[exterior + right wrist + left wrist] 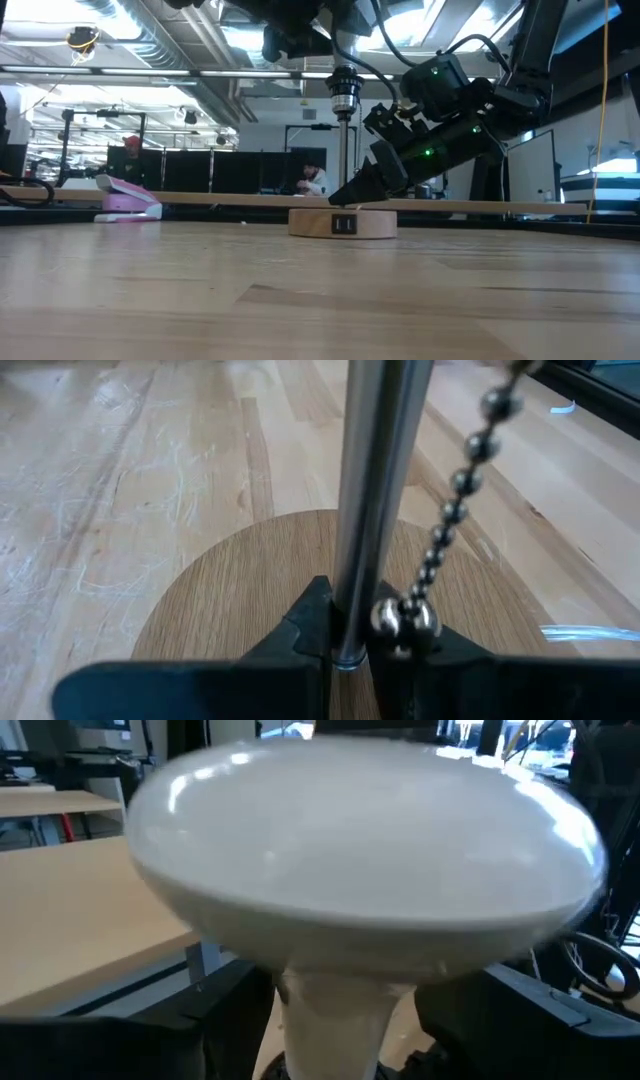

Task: Screw lightbulb
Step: Remove the white lightbulb from the lamp

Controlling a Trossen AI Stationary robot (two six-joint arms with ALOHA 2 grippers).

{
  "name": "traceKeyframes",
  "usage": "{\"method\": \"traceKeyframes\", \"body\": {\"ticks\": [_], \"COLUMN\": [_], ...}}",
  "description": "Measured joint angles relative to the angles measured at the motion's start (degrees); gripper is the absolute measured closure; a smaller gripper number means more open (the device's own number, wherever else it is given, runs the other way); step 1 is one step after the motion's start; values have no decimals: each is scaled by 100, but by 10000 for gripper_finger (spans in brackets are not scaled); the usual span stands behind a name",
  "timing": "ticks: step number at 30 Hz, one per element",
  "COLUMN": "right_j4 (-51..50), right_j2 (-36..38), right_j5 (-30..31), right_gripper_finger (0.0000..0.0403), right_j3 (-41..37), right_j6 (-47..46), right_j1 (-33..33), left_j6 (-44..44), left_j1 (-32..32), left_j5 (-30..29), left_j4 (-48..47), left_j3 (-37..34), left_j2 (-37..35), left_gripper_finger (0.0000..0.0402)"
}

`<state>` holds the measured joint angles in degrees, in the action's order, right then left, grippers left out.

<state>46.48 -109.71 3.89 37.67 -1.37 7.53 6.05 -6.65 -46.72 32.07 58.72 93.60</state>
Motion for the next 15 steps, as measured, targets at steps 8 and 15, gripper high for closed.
{"method": "traceKeyframes", "body": {"ticks": [8,15], "right_j4": [-1,-4], "right_j2": [1,2], "right_j5": [-3,-5], "right_gripper_finger": [363,363], "right_j3": [0,0], "right_j6": [11,9], "right_j1": [0,0], "left_j6": [2,267], "left_j1": [-70,-141], "left_j5": [-20,-105], "left_j4": [-258,-1310], "left_j3": [0,0], "left_j2": [-170,-677], "left_gripper_finger": [132,137]}}
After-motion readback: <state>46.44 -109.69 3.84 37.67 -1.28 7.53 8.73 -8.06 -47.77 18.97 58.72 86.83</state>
